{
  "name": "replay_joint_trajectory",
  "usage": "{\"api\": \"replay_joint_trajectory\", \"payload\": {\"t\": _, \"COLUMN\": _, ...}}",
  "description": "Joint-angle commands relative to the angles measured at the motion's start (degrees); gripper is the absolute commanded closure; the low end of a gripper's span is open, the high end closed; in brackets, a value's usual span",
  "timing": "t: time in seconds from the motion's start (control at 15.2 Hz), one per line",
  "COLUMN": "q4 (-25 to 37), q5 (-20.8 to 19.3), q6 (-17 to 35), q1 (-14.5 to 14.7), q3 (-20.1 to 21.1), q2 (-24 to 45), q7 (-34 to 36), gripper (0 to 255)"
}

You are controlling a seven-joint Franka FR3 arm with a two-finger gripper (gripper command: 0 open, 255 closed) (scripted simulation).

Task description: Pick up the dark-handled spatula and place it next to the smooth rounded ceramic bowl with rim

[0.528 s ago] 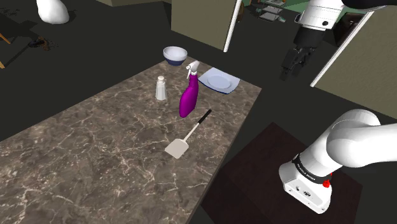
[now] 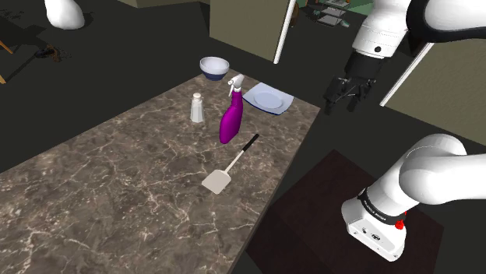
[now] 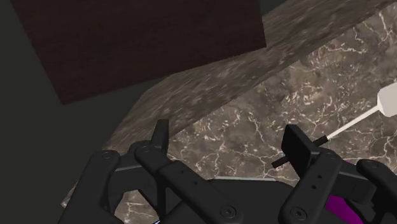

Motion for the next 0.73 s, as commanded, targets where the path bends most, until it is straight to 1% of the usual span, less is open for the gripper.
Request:
{"api": "replay_joint_trajectory", "payload": {"t": 0.0, "q4": -1.0, "q5": 2.8, "q6": 2.4, "q1": -0.4, "q3": 3.9, "q2": 0.2, "q7": 6.5, "gripper": 0}}
{"api": "replay_joint_trajectory", "payload": {"t": 0.33, "q4": -1.6, "q5": 9.1, "q6": 9.4, "q1": -1.6, "q3": 14.5, "q2": 3.5, "q7": 22.0, "gripper": 0}}
{"api": "replay_joint_trajectory", "payload": {"t": 0.53, "q4": -0.4, "q5": 11.8, "q6": 14.1, "q1": -3.3, "q3": 21.2, "q2": 7.4, "q7": 31.2, "gripper": 0}}
{"api": "replay_joint_trajectory", "payload": {"t": 0.66, "q4": 1.0, "q5": 12.9, "q6": 17.2, "q1": -5.2, "q3": 25.8, "q2": 10.7, "q7": 37.4, "gripper": 0}}
